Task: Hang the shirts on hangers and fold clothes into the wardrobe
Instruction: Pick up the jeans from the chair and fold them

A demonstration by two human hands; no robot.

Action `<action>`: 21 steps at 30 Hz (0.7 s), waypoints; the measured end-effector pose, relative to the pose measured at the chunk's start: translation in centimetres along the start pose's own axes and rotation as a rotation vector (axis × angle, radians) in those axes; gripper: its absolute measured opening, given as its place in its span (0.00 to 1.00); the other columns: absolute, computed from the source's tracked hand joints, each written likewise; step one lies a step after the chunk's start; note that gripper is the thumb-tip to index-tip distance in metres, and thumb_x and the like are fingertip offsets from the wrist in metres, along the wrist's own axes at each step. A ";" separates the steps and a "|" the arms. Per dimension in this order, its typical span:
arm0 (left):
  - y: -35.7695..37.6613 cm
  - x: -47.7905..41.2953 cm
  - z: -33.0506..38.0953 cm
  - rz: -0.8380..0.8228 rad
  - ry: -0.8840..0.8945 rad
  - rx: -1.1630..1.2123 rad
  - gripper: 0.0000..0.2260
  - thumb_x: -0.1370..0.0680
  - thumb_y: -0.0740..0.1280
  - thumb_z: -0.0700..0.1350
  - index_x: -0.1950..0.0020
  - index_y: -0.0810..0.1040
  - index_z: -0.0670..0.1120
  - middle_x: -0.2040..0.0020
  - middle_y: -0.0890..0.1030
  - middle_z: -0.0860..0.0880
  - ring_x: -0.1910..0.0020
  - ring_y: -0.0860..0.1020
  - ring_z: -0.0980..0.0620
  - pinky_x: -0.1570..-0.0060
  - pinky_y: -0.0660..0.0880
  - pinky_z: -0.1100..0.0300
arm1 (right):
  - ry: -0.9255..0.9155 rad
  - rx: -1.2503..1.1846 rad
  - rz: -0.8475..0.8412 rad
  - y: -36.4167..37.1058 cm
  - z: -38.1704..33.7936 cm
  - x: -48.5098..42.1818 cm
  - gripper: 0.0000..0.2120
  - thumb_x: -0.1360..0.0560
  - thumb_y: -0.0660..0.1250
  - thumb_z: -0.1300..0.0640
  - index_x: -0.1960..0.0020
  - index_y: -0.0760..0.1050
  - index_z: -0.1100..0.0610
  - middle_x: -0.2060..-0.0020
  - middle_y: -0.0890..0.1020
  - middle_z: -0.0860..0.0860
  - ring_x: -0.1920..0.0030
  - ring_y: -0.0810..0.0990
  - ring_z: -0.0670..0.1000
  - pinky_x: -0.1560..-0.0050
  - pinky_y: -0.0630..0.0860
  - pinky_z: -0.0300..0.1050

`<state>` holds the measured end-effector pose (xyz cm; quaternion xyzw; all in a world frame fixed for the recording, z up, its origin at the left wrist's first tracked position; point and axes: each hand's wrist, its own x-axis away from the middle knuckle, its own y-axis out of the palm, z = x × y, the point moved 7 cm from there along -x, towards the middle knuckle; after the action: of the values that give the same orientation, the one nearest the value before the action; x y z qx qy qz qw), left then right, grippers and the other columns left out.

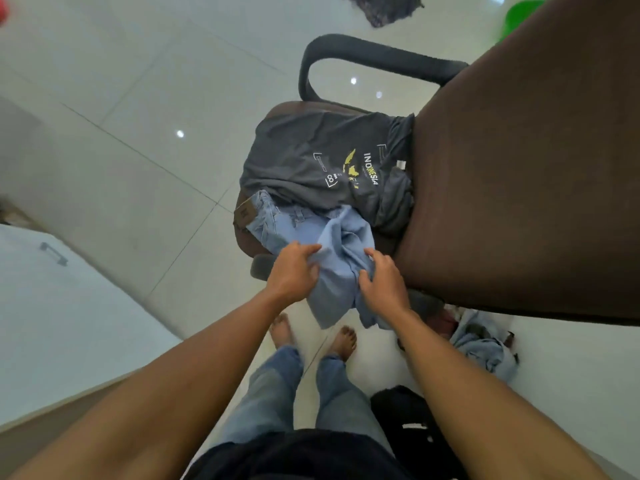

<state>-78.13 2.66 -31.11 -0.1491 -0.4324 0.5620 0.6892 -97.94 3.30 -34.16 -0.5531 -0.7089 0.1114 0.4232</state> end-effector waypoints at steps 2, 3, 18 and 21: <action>-1.7 1.9 0.4 0.066 0.029 0.056 0.19 0.27 0.72 0.40 0.36 0.81 0.46 0.42 0.82 0.44 0.45 0.80 0.46 0.43 0.75 0.55 | -0.069 -0.070 0.015 -0.1 -1.1 2.1 0.26 0.21 0.65 0.57 0.24 0.65 0.54 0.34 0.73 0.56 0.37 0.76 0.58 0.39 0.75 0.54; -2.3 3.1 0.5 0.088 0.038 0.084 0.19 0.29 0.73 0.40 0.38 0.82 0.46 0.44 0.83 0.46 0.48 0.80 0.49 0.46 0.76 0.58 | -0.102 -0.094 0.013 0.0 -1.6 3.4 0.28 0.22 0.66 0.58 0.24 0.64 0.54 0.33 0.73 0.56 0.36 0.75 0.57 0.39 0.75 0.53; 2.1 13.0 -7.3 0.047 -0.069 0.124 0.15 0.29 0.73 0.41 0.42 0.81 0.49 0.53 0.79 0.53 0.57 0.77 0.55 0.54 0.76 0.59 | -0.226 0.184 -0.257 3.4 2.4 9.9 0.33 0.24 0.69 0.51 0.22 0.59 0.47 0.31 0.73 0.51 0.33 0.73 0.53 0.39 0.76 0.52; 2.0 11.6 -7.6 0.028 -0.128 0.124 0.16 0.27 0.74 0.50 0.40 0.80 0.48 0.51 0.79 0.50 0.55 0.78 0.52 0.51 0.77 0.56 | -0.296 0.231 -0.177 2.8 0.6 8.2 0.27 0.24 0.69 0.51 0.26 0.67 0.50 0.35 0.74 0.52 0.34 0.72 0.54 0.42 0.76 0.52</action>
<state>-73.72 15.88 -31.95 -0.0759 -0.4378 0.6058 0.6600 -96.64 11.70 -32.40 -0.4140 -0.7916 0.2345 0.3833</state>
